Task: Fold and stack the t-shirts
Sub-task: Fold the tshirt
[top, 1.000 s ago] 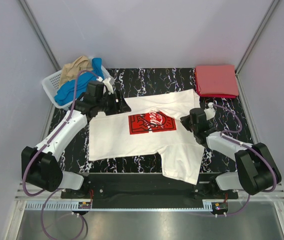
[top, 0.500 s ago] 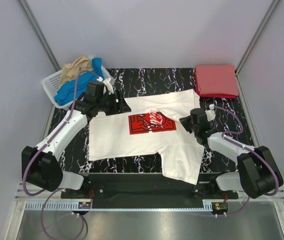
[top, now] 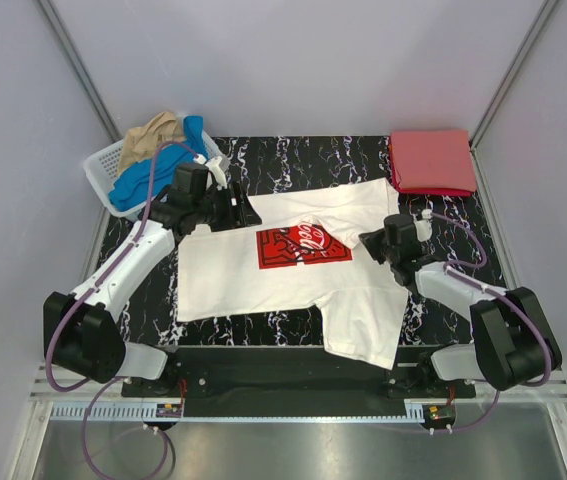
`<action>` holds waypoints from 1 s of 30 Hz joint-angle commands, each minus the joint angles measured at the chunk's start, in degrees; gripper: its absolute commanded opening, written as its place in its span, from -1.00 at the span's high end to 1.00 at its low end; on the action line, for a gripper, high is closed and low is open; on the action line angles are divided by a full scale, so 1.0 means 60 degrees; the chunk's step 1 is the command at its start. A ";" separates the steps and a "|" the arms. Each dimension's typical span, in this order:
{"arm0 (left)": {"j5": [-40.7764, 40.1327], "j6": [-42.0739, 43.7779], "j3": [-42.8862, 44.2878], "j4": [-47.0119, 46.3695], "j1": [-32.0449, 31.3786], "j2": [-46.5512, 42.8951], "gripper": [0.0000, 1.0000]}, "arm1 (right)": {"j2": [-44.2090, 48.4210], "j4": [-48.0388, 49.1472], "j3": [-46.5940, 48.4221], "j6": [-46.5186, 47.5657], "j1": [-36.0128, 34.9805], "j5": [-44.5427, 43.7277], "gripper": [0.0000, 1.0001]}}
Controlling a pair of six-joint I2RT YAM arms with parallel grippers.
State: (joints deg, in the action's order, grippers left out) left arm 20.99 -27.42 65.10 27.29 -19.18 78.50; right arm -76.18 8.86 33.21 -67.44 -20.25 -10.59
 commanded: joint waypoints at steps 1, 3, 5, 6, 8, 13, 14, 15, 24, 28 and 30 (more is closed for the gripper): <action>0.0017 0.0219 -0.0025 -0.0359 0.0033 -0.0075 -0.32 | -0.0237 0.0515 0.0148 -0.0361 0.0342 0.0373 1.00; -0.0071 0.0234 -0.0025 -0.0315 0.0047 -0.0105 -0.32 | -0.0194 0.0500 0.0280 -0.0420 0.0518 0.0417 1.00; -0.0100 0.0249 -0.0010 -0.0315 0.0047 -0.0076 -0.32 | -0.0179 0.0457 0.0455 -0.0420 0.0650 0.0432 1.00; -0.0086 0.0234 0.0004 -0.0315 0.0047 -0.0046 -0.32 | -0.0222 0.0340 0.0499 -0.0406 0.0781 0.0461 1.00; -0.0042 0.0234 0.0019 -0.0300 0.0047 -0.0017 -0.33 | -0.0339 0.0310 0.0646 -0.0304 0.0943 0.0490 1.00; 0.0002 0.0205 0.0034 -0.0300 0.0047 0.0042 -0.33 | -0.1363 0.0470 0.0938 0.0193 0.1339 0.0520 0.97; 0.0002 0.0190 0.0019 -0.0300 0.0047 0.0042 -0.33 | -0.1612 0.0486 0.1171 0.0471 0.1368 0.0578 0.92; 0.0002 0.0205 0.0033 -0.0300 0.0033 0.0042 -0.33 | -0.2108 0.0486 0.1319 0.0575 0.1397 0.0694 0.88; -0.0130 0.0351 0.0034 -0.0227 0.0033 -0.0061 -0.33 | -0.2525 -0.1255 0.2945 0.2522 0.1529 0.0931 0.33; 0.0016 0.0322 0.0092 -0.0227 0.0047 -0.0017 -0.34 | -0.1953 -0.2735 0.3561 0.3649 0.1529 0.0200 0.27; 0.0046 0.0337 0.0121 -0.0198 0.0047 -0.0017 -0.34 | -0.1660 -0.3117 0.3590 0.4133 0.1500 0.0241 0.31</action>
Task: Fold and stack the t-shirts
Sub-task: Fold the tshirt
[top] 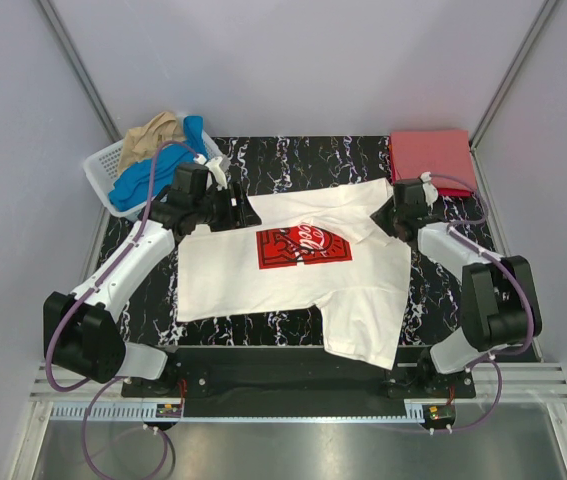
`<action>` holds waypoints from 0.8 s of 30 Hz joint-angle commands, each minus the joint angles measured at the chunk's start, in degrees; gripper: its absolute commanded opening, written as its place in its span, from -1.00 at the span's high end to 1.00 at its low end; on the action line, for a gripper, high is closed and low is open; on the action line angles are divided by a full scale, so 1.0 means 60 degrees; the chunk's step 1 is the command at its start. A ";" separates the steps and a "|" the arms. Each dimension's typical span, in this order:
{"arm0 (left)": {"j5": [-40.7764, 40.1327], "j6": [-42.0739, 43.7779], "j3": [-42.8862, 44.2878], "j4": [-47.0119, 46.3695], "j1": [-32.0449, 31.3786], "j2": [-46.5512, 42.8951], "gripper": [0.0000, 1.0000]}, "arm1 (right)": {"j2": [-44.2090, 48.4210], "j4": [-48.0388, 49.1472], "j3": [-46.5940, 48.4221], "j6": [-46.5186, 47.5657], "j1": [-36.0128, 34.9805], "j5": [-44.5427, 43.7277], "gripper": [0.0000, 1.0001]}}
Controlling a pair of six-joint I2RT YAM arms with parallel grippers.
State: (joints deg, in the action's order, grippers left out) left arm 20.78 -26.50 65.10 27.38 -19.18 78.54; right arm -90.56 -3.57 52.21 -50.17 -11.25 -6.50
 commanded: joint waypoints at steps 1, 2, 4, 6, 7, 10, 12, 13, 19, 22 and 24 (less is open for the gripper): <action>0.0068 0.0242 0.0151 -0.0183 0.0047 -0.0039 -0.33 | 0.0724 -0.1219 0.0599 0.1809 -0.0030 -0.0266 0.37; 0.0053 0.0242 0.0180 -0.0125 0.0047 -0.0053 -0.34 | 0.0709 -0.1511 0.0673 0.2206 -0.0030 -0.0003 0.38; 0.0053 0.0286 0.0268 -0.0037 0.0047 -0.0068 -0.33 | 0.0549 -0.1645 0.0791 0.3040 -0.0118 0.0815 0.41; 0.0111 0.0301 0.0312 -0.0007 0.0047 -0.0068 -0.34 | 0.0256 -0.1952 0.0952 0.3408 -0.0278 0.1606 0.43; 0.0228 0.0301 0.0312 0.0008 0.0047 -0.0068 -0.34 | 0.0139 -0.2243 0.1155 0.3817 -0.0410 0.2046 0.44; 0.0302 0.0301 0.0283 0.0037 0.0047 -0.0112 -0.34 | -0.0213 -0.2538 0.1435 0.4579 -0.1067 0.2021 0.45; 0.0302 0.0344 0.0224 0.0081 0.0062 -0.0156 -0.34 | -0.0476 -0.2612 0.1494 0.4816 -0.1231 0.2123 0.45; 0.0273 0.0345 0.0224 0.0095 0.0047 -0.0243 -0.34 | -0.0579 -0.2612 0.1538 0.5035 -0.1318 0.2196 0.44; 0.0156 0.0505 0.0210 0.0329 0.0120 -0.0492 -0.36 | -0.1340 -0.2656 0.1903 0.5695 -0.1378 0.1715 0.39; 0.0127 0.0520 0.0195 0.0359 0.0150 -0.0551 -0.36 | -0.1678 -0.2642 0.2167 0.6017 -0.1392 0.1743 0.35; 0.0155 0.0520 0.0195 0.0359 0.0179 -0.0522 -0.36 | -0.1824 -0.2656 0.2358 0.6164 -0.1392 0.1728 0.32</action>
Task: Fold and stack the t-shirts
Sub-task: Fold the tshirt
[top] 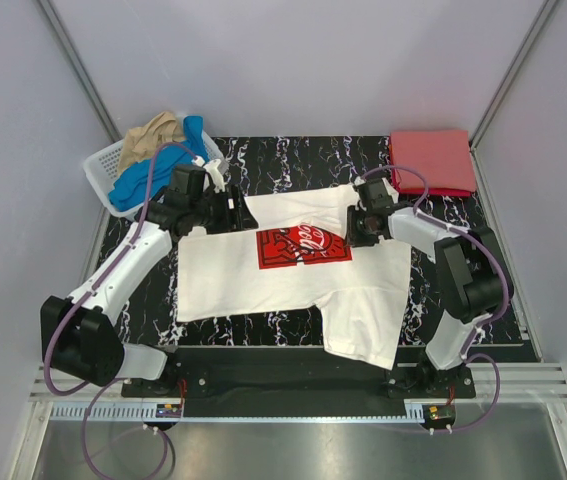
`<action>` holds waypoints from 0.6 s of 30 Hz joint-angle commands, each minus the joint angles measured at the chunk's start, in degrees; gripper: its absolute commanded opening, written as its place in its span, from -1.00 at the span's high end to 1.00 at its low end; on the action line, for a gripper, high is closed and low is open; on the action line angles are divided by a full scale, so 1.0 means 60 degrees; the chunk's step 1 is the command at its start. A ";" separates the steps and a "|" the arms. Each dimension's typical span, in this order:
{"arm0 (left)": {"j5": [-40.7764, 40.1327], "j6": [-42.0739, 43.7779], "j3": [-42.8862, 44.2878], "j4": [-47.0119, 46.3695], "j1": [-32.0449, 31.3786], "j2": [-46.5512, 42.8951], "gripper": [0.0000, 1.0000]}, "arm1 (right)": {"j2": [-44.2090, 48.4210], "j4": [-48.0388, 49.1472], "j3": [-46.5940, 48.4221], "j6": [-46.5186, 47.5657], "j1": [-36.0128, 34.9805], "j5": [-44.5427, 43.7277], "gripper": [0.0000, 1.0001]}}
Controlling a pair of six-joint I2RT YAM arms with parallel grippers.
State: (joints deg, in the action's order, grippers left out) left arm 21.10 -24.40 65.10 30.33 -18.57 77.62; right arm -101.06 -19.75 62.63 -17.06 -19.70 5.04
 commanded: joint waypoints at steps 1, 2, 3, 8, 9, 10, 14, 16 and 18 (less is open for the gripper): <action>0.0101 0.0171 0.0195 -0.0133 0.0077 -0.0355 -0.36 | -0.0105 0.0039 0.0694 0.0675 0.0017 -0.0224 0.31; 0.0130 0.0171 0.0180 -0.0133 0.0077 -0.0325 -0.36 | -0.0207 0.0039 0.0752 0.0719 0.0032 -0.0297 0.31; 0.0130 0.0171 0.0180 -0.0147 0.0077 -0.0296 -0.36 | -0.0237 0.0039 0.0869 0.0792 0.0018 -0.0428 0.31; 0.0160 0.0185 0.0180 -0.0133 0.0062 -0.0208 -0.36 | -0.0660 -0.0136 0.1162 0.1070 0.0018 -0.0693 0.31; 0.0160 0.0200 0.0180 -0.0133 0.0091 -0.0179 -0.36 | -0.0764 -0.0180 0.1279 0.1129 0.0032 -0.0650 0.30; 0.0160 0.0186 0.0195 -0.0133 0.0092 -0.0179 -0.36 | -0.0837 -0.0267 0.1309 0.1144 0.0032 -0.0649 0.31; 0.0145 0.0215 0.0180 -0.0133 0.0165 -0.0164 -0.36 | -0.1116 -0.0356 0.1339 0.1261 0.0032 -0.0780 0.30; 0.0174 0.0215 0.0166 -0.0133 0.0165 -0.0135 -0.36 | -0.1146 -0.0385 0.1339 0.1349 0.0032 -0.0781 0.25; 0.0218 0.0186 0.0180 -0.0147 0.0180 -0.0091 -0.36 | -0.1218 -0.0502 0.1411 0.1422 0.0018 -0.0986 0.21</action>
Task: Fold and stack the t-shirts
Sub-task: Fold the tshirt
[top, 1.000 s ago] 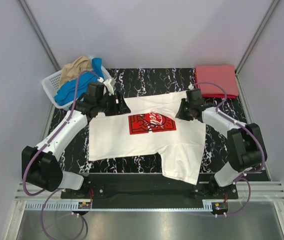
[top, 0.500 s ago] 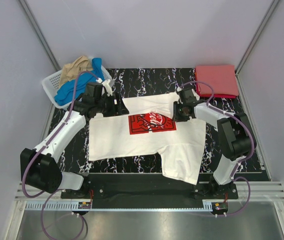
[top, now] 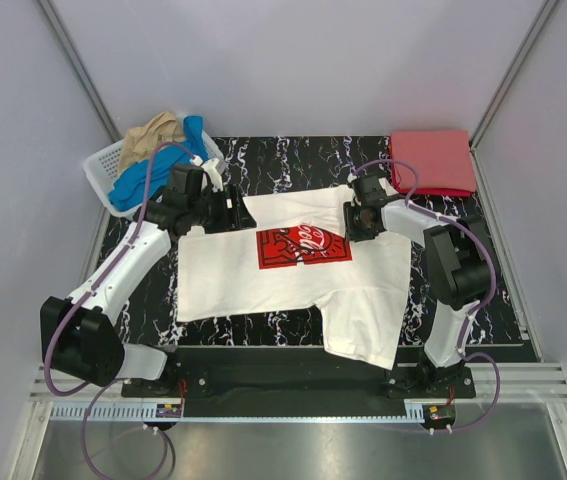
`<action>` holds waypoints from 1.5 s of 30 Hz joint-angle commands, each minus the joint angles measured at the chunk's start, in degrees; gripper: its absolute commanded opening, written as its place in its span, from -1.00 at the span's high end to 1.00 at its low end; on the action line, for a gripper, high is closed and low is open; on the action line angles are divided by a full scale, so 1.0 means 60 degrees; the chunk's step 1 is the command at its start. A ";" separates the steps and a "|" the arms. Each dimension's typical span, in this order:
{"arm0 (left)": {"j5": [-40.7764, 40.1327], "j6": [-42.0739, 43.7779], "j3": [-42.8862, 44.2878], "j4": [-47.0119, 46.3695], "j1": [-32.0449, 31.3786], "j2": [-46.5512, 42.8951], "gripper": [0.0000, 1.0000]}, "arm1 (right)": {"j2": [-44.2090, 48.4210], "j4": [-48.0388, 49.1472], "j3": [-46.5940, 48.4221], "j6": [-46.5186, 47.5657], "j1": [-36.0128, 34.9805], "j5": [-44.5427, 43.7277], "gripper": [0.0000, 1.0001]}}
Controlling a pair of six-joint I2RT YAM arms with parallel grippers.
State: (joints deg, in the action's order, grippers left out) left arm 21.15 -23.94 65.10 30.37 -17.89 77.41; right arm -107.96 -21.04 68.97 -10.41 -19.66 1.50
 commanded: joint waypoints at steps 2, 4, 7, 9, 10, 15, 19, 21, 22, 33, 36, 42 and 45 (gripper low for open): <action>0.0240 0.0094 0.0195 -0.0154 0.0067 -0.0025 -0.36 | -0.0170 -0.0332 0.0414 0.0330 0.0025 -0.0469 0.24; 0.0240 0.0080 0.0209 -0.0154 0.0081 0.0004 -0.36 | -0.0229 -0.0404 0.0473 0.0373 0.0025 -0.0601 0.39; 0.0240 0.0080 0.0195 -0.0169 0.0110 -0.0025 -0.36 | -0.0258 -0.0419 0.0516 0.0374 0.0010 -0.0601 0.59; 0.0240 0.0080 0.0166 -0.0169 0.0111 -0.0025 -0.36 | -0.0273 -0.0405 0.0575 0.0373 0.0025 -0.0616 0.67; 0.0240 0.0080 0.0165 -0.0169 0.0111 -0.0025 -0.36 | -0.0273 -0.0405 0.0590 0.0359 0.0025 -0.0601 0.77; 0.0226 0.0094 0.0151 -0.0169 0.0110 -0.0040 -0.36 | -0.0083 -0.0681 0.0765 0.0243 0.0010 -0.0383 1.00; 0.0182 0.0094 0.0151 -0.0184 0.0111 -0.0040 -0.36 | 0.0633 -0.1108 0.0854 -0.0343 -0.0077 0.0539 1.00; 0.0167 0.0065 0.0151 -0.0184 0.0125 -0.0054 -0.36 | 0.0810 -0.1254 0.0679 -0.0810 -0.0136 0.1168 1.00; 0.0167 0.0065 0.0151 -0.0184 0.0111 -0.0054 -0.36 | 0.0942 -0.1269 0.0576 -0.0929 -0.0238 0.1316 1.00; 0.0241 0.0021 0.0107 -0.0228 0.0140 0.0048 -0.36 | 0.1090 -0.0801 -0.0362 -0.3124 -0.0912 0.1539 1.00; 0.0138 0.0050 0.0078 -0.0228 0.0154 0.0048 -0.36 | 0.1002 -0.0611 -0.0450 -0.3798 -0.0986 0.1290 0.97; -0.0417 0.0109 0.0063 -0.0053 0.0198 0.0311 -0.37 | 0.1323 -0.0858 -0.0582 -0.4402 -0.1001 0.0469 0.71; -0.0638 0.0051 0.0136 0.0109 0.0199 0.0458 -0.37 | 0.1879 -0.1034 -0.0421 -0.4446 -0.1001 0.0599 0.71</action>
State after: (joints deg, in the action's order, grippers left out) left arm 19.86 -23.97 65.10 30.59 -17.10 79.13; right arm -102.04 -26.92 65.52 -34.59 -25.15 6.61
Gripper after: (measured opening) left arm 0.683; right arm 0.149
